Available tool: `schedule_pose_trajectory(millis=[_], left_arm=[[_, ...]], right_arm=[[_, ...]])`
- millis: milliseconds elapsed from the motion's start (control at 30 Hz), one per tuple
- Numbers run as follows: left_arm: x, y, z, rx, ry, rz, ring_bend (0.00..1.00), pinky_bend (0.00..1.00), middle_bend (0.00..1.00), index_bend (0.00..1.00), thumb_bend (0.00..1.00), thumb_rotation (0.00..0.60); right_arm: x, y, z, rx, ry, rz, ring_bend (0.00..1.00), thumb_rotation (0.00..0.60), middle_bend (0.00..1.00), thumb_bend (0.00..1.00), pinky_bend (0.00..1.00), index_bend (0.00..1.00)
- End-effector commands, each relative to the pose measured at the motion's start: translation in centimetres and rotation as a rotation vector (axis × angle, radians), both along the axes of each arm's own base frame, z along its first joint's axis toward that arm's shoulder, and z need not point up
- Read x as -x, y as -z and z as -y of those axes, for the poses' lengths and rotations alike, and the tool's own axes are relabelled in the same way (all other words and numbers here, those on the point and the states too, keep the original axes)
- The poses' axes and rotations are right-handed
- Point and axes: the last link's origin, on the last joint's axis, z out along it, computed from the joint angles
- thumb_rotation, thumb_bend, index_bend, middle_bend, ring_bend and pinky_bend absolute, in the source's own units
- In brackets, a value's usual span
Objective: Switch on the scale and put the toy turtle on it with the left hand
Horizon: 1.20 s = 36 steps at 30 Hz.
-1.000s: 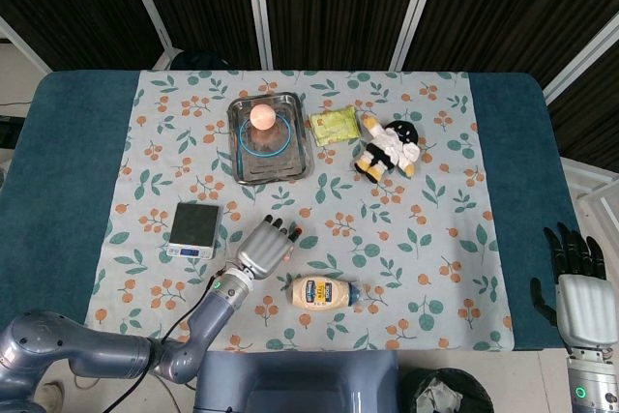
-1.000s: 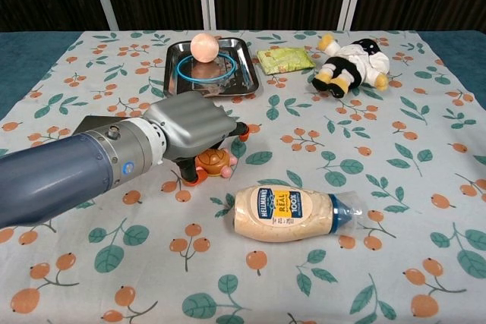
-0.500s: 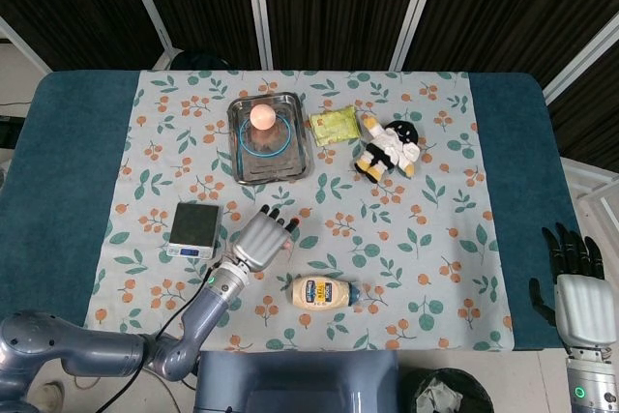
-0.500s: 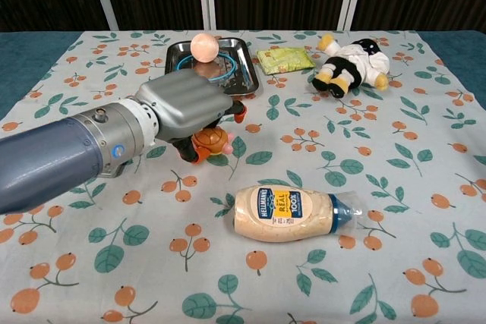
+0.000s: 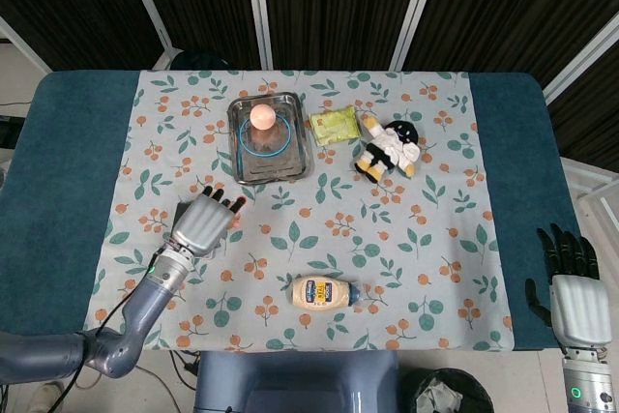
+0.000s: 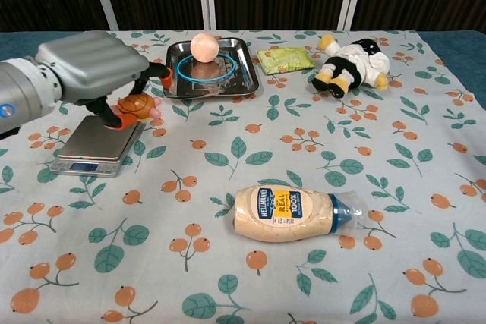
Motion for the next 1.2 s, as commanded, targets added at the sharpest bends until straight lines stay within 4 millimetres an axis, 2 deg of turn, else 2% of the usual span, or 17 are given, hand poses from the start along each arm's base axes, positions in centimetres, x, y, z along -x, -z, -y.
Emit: schedule_pose_trajectory(millis=[33,200,567,700,900,1033,1200], left_arm=[[2.3,-1.2,0.1,-0.009,-0.031,-0.004,0.30,0.34,0.55,0.25,0.39,0.600],[4.2,-1.7,-0.1,-0.005,-0.060,-0.009,0.30,0.34,0.54,0.25,0.39,0.600],[6.3,-1.1,-0.3,0.011,-0.095,-0.016,0.29,0.32,0.52,0.25,0.39,0.600],[6.3,-0.7,-0.6,0.014,-0.101,-0.007,0.27,0.32,0.48,0.23,0.35,0.600],[6.1,-0.3,-0.8,0.035,-0.109,-0.004,0.19,0.28,0.35,0.19,0.21,0.600],[6.1,-0.4,-0.8,0.040,-0.109,-0.018,0.14,0.23,0.28,0.17,0.16,0.600],[5.4,-1.4,-0.7,0.026,-0.105,-0.006,0.11,0.18,0.24,0.15,0.16,0.600]], right_arm=[[0.0,0.0,0.0,0.000,0.000,-0.001,0.01,0.600,0.00,0.53,0.00,0.00],[0.0,0.2,0.1,-0.007,0.004,-0.005,0.01,0.600,0.00,0.53,0.00,0.00],[0.0,0.2,0.1,-0.007,0.003,-0.005,0.01,0.600,0.00,0.53,0.00,0.00],[0.0,0.1,0.1,-0.003,0.002,-0.005,0.01,0.600,0.00,0.53,0.00,0.00],[0.1,0.1,0.1,-0.005,0.006,-0.003,0.01,0.600,0.00,0.53,0.00,0.00],[0.1,0.1,0.1,-0.002,0.005,-0.001,0.01,0.600,0.00,0.53,0.00,0.00],[0.1,0.0,0.1,0.001,0.004,0.000,0.01,0.600,0.00,0.53,0.00,0.00]])
